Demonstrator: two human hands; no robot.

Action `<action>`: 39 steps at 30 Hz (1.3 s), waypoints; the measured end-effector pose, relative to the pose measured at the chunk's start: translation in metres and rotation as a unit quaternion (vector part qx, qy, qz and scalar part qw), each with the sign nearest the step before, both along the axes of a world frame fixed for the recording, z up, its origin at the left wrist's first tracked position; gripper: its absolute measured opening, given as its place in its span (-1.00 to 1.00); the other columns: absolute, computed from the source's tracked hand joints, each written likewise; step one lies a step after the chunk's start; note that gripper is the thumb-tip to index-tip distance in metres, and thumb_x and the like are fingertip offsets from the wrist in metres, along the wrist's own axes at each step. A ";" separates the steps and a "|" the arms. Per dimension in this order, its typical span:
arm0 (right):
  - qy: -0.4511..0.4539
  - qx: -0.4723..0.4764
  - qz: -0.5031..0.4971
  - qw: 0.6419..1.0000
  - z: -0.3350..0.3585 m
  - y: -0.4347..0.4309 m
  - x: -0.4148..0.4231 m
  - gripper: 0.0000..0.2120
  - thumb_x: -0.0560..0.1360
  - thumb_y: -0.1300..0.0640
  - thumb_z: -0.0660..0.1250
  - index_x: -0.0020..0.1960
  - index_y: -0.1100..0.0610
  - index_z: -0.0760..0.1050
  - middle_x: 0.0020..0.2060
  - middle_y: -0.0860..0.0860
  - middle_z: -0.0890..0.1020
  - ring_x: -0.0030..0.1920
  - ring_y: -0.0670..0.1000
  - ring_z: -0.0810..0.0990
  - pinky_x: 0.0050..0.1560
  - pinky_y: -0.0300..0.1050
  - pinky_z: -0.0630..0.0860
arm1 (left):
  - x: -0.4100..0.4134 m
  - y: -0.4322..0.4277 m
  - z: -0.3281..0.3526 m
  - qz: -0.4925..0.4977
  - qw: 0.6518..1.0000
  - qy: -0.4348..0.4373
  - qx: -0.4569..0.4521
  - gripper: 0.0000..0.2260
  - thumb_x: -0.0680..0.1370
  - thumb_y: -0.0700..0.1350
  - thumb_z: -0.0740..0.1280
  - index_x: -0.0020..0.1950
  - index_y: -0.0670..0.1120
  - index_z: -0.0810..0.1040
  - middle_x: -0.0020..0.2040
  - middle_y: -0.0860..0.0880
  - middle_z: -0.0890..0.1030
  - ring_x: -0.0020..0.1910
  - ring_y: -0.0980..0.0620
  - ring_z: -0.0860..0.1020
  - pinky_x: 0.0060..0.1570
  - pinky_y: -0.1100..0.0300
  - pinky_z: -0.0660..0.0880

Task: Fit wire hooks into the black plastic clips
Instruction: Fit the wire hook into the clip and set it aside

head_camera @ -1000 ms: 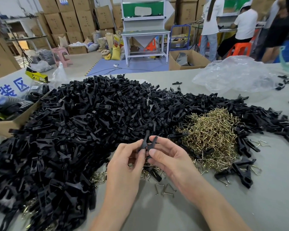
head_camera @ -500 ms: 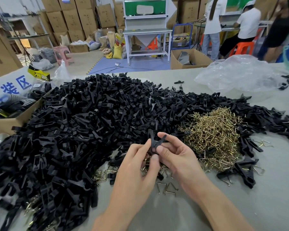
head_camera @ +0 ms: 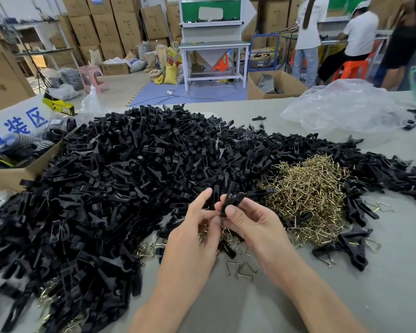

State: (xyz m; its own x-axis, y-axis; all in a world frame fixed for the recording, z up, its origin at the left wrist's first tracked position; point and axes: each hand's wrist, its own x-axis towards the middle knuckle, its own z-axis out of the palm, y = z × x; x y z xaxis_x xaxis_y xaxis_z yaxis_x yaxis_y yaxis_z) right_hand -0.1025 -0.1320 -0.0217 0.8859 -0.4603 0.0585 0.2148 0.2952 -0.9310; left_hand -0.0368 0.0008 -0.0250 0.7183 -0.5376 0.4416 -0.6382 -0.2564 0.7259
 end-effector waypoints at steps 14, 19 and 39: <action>0.033 -0.010 -0.087 0.996 0.001 -0.012 -0.002 -0.70 0.39 0.03 0.45 0.10 -0.19 0.69 0.08 -0.09 0.72 0.00 -0.15 0.66 0.00 -0.29 0.58 | 0.028 0.011 -0.010 0.071 0.943 -0.239 0.219 -0.80 0.53 -0.10 0.44 0.15 0.00 0.62 -0.08 0.11 0.59 -0.11 0.00 0.57 0.05 0.10 0.34; 0.044 -0.030 -0.077 0.996 0.003 -0.012 -0.004 -0.69 0.38 0.00 0.47 0.09 -0.28 0.68 0.05 -0.12 0.73 -0.12 -0.18 0.65 -0.08 -0.31 0.57 | 0.027 0.012 -0.006 0.080 0.958 -0.206 0.181 -0.77 0.61 -0.06 0.28 0.22 -0.02 0.61 -0.06 0.12 0.58 -0.12 0.06 0.54 0.01 0.15 0.38; 0.051 -0.160 -0.048 0.985 0.000 -0.004 -0.002 -0.60 0.49 0.31 0.46 0.17 -0.13 0.61 0.06 -0.28 0.68 0.12 -0.21 0.65 0.14 -0.38 0.51 | 0.020 0.010 0.015 -0.040 0.912 0.355 -0.201 -0.82 0.66 -0.15 0.26 0.11 0.05 0.64 -0.18 -0.02 0.68 -0.31 -0.01 0.62 -0.35 0.22 0.55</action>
